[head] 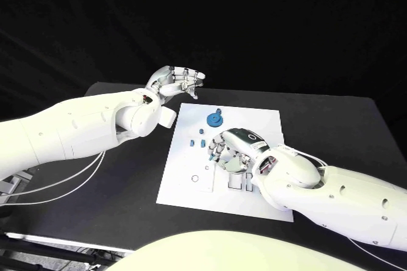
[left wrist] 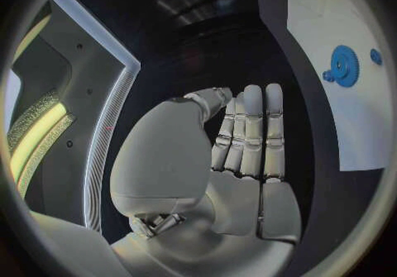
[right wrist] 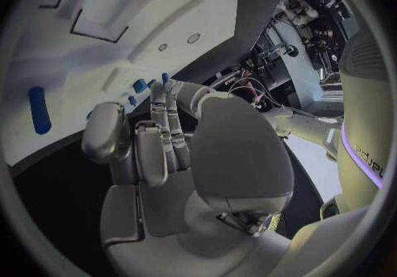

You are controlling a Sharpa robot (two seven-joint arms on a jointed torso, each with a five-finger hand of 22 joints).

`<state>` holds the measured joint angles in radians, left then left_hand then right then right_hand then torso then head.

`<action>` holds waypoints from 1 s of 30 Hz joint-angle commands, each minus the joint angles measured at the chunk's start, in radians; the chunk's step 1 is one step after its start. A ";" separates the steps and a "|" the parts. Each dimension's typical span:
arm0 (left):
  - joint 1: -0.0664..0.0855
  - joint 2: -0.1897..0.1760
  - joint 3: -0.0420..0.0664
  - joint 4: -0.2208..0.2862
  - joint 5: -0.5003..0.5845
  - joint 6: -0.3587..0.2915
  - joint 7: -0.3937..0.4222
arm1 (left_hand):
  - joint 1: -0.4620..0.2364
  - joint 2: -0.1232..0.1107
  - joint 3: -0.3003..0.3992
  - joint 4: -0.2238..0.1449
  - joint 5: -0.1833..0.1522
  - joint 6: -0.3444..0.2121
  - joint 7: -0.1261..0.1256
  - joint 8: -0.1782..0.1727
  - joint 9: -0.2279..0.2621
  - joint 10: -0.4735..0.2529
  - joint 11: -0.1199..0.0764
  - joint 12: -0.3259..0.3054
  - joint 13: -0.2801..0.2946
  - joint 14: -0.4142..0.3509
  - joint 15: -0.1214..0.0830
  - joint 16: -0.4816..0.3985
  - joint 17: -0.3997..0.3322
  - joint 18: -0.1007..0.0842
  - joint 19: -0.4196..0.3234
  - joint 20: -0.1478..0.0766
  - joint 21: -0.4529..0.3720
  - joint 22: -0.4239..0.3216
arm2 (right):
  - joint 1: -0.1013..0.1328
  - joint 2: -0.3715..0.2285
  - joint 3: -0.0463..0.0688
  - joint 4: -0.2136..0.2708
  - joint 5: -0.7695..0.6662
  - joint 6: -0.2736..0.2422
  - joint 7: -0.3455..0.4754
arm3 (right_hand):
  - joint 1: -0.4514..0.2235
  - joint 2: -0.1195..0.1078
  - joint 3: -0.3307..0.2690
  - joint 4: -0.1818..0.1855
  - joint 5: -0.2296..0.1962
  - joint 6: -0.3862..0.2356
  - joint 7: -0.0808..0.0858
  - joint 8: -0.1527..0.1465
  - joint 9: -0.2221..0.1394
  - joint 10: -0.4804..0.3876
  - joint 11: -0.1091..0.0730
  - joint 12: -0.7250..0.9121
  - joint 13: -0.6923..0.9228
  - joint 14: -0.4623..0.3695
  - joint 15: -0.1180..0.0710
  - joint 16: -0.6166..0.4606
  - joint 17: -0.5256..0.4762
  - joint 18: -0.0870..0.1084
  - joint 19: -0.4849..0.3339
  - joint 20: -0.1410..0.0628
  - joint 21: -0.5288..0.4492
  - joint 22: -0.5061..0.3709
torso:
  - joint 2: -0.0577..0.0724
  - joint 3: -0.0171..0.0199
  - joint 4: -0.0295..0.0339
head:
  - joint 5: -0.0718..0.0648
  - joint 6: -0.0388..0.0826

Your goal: Assemble the parts on the task board

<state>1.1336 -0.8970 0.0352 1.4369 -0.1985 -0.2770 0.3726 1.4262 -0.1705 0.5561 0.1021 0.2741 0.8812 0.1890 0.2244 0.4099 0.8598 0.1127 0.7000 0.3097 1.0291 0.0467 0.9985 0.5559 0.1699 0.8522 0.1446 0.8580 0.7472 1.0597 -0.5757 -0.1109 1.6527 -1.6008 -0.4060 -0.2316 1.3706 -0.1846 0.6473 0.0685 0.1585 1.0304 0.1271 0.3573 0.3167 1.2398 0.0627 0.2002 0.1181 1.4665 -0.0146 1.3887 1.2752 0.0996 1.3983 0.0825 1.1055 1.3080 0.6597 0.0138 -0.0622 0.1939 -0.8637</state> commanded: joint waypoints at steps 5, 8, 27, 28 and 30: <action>0.001 0.006 0.001 0.007 -0.014 0.021 -0.001 | 0.007 0.000 -0.001 -0.009 0.004 -0.012 0.002 -0.006 -0.002 -0.006 0.007 -0.004 -0.003 -0.006 0.003 -0.005 -0.002 0.012 0.000 0.001 0.001 0.002 | -0.010 0.021 -0.004 -0.020 -0.025 0.026 0.009 | -0.008 0.000 -0.001 -0.005 0.005 0.003 0.000 0.004 0.002 -0.001 -0.006 -0.006 -0.001 0.049 -0.006 0.001 -0.001 -0.010 0.003 0.000 -0.007 0.073 | 0.000 0.0014 -0.0019 | 0.016 -0.009; 0.001 0.007 0.001 0.008 -0.018 0.025 -0.002 | 0.007 0.000 -0.001 -0.009 0.005 -0.014 0.003 -0.007 -0.003 -0.007 0.007 -0.005 -0.004 -0.006 0.003 -0.006 -0.002 0.012 -0.001 0.001 0.001 0.002 | -0.013 0.027 -0.005 -0.028 -0.031 0.030 0.006 | -0.008 0.000 -0.001 -0.005 0.005 0.003 0.000 0.004 0.002 -0.001 -0.006 -0.006 -0.001 0.049 -0.006 0.001 -0.001 -0.010 0.003 0.000 -0.007 0.073 | 0.000 0.0015 -0.0018 | 0.020 -0.009; 0.001 0.011 0.001 0.008 -0.021 0.035 -0.006 | 0.001 0.001 -0.003 -0.005 0.005 -0.015 0.004 -0.009 -0.004 -0.009 0.009 -0.006 -0.006 -0.006 0.005 -0.007 -0.003 0.012 -0.002 0.003 0.000 0.002 | -0.028 0.046 -0.011 -0.053 -0.039 0.054 -0.013 | -0.020 -0.003 -0.004 -0.004 0.003 0.000 0.001 0.004 0.005 -0.001 -0.004 -0.010 0.000 0.048 -0.004 0.000 -0.005 -0.010 0.001 0.001 -0.012 0.072 | -0.001 0.0009 -0.0013 | 0.027 -0.009; 0.001 0.011 0.001 0.008 -0.021 0.035 -0.006 | 0.001 0.001 -0.003 -0.005 0.005 -0.015 0.004 -0.009 -0.004 -0.009 0.009 -0.006 -0.006 -0.006 0.005 -0.007 -0.003 0.012 -0.002 0.003 0.000 0.002 | -0.029 0.047 -0.011 -0.054 -0.039 0.054 -0.013 | -0.020 -0.003 -0.004 -0.004 0.003 0.000 0.001 0.004 0.005 -0.001 -0.004 -0.010 0.000 0.048 -0.004 0.000 -0.005 -0.010 0.001 0.001 -0.012 0.072 | 0.000 0.0009 -0.0013 | 0.027 -0.009; 0.001 0.011 0.001 0.008 -0.021 0.036 -0.007 | 0.001 0.001 -0.003 -0.005 0.005 -0.015 0.004 -0.009 -0.004 -0.009 0.009 -0.006 -0.006 -0.006 0.005 -0.007 -0.003 0.012 -0.002 0.003 0.000 0.002 | -0.029 0.047 -0.011 -0.055 -0.039 0.054 -0.013 | -0.020 -0.003 -0.004 -0.004 0.003 0.000 0.001 0.004 0.005 -0.001 -0.004 -0.010 0.000 0.048 -0.004 0.000 -0.005 -0.010 0.001 0.001 -0.012 0.072 | -0.001 0.0006 -0.0014 | 0.028 -0.009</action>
<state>1.1338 -0.8885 0.0351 1.4423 -0.2141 -0.2613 0.3627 1.4262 -0.1705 0.5532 0.0992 0.2741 0.8721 0.1910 0.2197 0.4073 0.8526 0.1199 0.7000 0.3048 1.0255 0.0503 0.9948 0.5538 0.1699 0.8522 0.1446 0.8580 0.7484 1.0318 -0.5299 -0.1222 1.5982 -1.6269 -0.3672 -0.2423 1.3589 -0.1856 0.6472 0.0686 0.1561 1.0265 0.1299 0.3587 0.3199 1.2398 0.0629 0.1963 0.1184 1.4665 -0.0146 1.3887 1.2715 0.0996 1.3983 0.0826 1.0974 1.3076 0.6594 0.0151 -0.0636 0.2219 -0.8726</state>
